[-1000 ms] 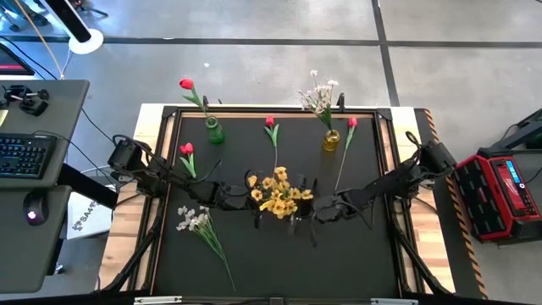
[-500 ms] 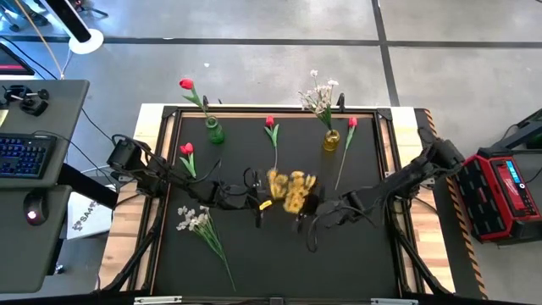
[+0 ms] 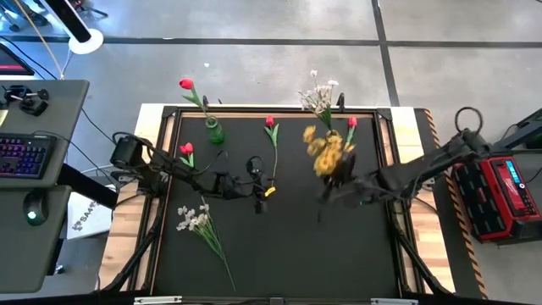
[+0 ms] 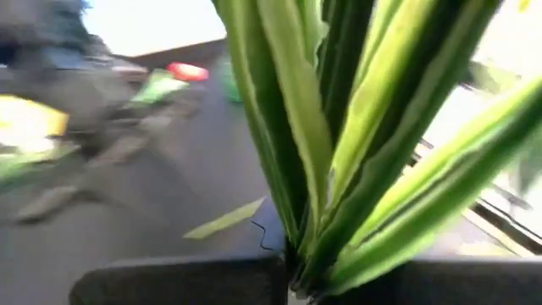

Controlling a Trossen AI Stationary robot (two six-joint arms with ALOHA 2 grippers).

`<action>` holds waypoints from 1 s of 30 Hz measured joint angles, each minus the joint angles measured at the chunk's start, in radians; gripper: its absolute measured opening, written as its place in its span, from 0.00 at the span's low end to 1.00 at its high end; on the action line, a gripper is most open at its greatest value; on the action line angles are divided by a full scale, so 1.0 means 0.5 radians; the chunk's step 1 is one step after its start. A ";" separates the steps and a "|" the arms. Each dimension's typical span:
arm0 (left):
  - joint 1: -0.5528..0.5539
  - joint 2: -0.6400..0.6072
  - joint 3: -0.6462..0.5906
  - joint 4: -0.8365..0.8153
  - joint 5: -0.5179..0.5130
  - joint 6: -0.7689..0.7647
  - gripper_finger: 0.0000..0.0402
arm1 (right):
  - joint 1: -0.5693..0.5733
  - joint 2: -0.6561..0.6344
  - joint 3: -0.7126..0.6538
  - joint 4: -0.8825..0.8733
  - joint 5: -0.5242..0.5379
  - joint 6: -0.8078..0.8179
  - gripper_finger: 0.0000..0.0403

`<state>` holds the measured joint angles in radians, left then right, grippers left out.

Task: Sort flowers into vase by color
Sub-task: Put the yellow flowers into the yellow flower vase

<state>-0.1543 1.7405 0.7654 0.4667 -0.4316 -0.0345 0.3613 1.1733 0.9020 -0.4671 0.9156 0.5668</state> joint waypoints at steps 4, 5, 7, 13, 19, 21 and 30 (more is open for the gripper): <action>-0.006 0.000 0.000 0.008 0.004 -0.001 0.43 | -0.284 -0.156 0.000 -0.394 -0.026 0.170 0.01; -0.008 0.000 0.000 0.008 0.005 0.000 0.43 | -0.368 -0.182 0.000 -0.434 -0.039 0.170 0.01; -0.013 0.001 -0.001 0.034 0.005 0.000 0.42 | -0.545 -0.234 0.000 -0.449 -0.090 0.088 0.01; -0.021 0.001 -0.001 0.106 0.005 0.001 0.42 | -1.087 -0.252 -0.001 -0.340 -0.376 -0.312 0.01; -0.021 0.001 0.000 0.112 0.005 0.001 0.42 | -1.421 -0.244 -0.001 -0.026 -0.674 -0.606 0.01; -0.021 0.001 0.000 0.110 0.005 0.001 0.42 | -1.497 -0.236 -0.001 0.037 -0.816 -0.627 0.01; -0.032 0.001 0.000 0.109 0.005 0.002 0.42 | -1.614 -0.020 0.000 -0.012 -0.926 -0.628 0.01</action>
<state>-0.1702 1.7409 0.7654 0.5212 -0.4290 -0.0338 -0.4458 1.1631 0.9020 -0.4730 0.4526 0.2527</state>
